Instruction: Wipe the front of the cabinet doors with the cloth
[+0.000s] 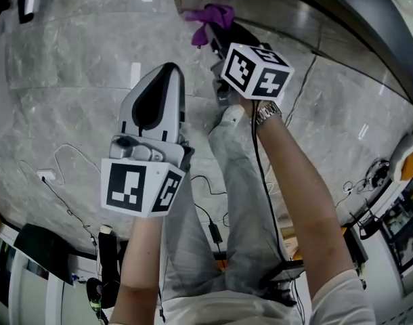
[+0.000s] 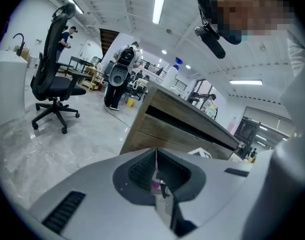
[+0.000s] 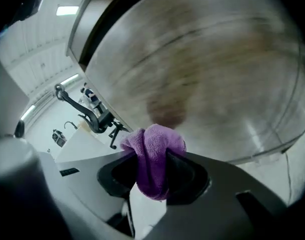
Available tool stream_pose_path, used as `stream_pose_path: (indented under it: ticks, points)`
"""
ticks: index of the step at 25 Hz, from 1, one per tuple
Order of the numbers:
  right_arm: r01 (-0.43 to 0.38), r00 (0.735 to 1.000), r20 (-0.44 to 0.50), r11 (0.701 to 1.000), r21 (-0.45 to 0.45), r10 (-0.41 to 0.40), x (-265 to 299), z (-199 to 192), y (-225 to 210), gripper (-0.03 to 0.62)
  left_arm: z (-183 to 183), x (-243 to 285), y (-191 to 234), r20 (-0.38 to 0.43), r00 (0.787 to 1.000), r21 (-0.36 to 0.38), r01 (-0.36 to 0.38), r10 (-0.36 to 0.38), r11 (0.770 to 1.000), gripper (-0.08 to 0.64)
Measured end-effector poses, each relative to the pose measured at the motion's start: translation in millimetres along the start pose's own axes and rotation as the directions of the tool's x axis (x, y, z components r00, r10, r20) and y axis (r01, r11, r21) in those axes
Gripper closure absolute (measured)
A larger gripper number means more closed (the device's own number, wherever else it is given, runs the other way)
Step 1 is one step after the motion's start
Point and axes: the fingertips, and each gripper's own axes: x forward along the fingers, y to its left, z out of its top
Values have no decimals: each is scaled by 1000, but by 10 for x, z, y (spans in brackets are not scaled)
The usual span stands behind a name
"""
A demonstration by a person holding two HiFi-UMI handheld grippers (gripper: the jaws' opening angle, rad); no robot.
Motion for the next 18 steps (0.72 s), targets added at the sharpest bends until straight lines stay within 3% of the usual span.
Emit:
stream_pose_path:
  ticks: [4,10,14,18]
  points:
    - [156,987,-49,986,52,-154,-329,-232,-992,454,-150,250,-488,-2,999,-3,38,-38,999,543]
    - [341,940,-37,922,181,-340,-751,-285,-2237,454,-526,520,-1062,-59,992,6,115,-114,993,543]
    - [407,912,-33,892,198,-409,-761,-252,-2720,454,-687,653,-1147,-83,986,17,144,-142,989,543]
    - [441,897,-35,883,159,-442,-609,-230,-2820,454,-786,734,-958,-115,981,28,159,-155,987,543]
